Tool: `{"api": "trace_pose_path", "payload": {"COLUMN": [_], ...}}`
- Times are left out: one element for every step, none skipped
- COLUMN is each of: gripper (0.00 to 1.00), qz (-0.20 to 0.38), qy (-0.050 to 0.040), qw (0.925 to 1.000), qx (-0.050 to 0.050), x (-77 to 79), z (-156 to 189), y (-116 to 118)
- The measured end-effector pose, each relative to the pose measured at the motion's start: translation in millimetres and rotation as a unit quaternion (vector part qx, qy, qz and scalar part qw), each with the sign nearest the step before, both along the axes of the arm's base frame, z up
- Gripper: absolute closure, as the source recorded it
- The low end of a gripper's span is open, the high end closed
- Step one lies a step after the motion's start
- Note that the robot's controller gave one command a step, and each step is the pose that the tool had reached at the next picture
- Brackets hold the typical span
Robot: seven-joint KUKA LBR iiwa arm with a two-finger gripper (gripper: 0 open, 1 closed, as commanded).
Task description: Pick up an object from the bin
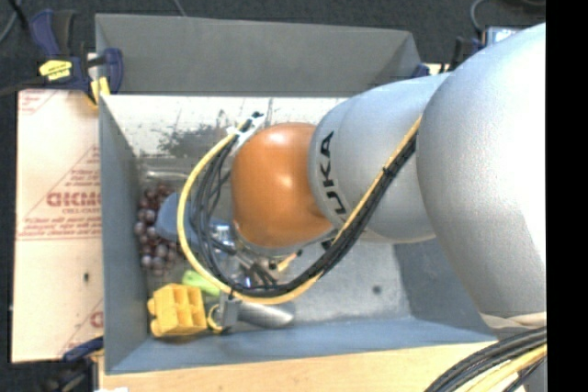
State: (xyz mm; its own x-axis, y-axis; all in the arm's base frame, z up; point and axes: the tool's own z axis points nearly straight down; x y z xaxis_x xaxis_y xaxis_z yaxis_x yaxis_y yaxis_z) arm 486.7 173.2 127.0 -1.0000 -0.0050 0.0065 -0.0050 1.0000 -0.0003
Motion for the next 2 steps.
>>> {"api": "trace_pose_path", "payload": {"gripper": [0.0, 0.0], "qz": [-0.002, 0.036], "qy": [-0.0037, -0.005], "qw": [1.0, 0.9994], "qx": [0.001, 0.001], "x": [2.0, 1.8], "z": [4, -14], "y": [-1, 6]}}
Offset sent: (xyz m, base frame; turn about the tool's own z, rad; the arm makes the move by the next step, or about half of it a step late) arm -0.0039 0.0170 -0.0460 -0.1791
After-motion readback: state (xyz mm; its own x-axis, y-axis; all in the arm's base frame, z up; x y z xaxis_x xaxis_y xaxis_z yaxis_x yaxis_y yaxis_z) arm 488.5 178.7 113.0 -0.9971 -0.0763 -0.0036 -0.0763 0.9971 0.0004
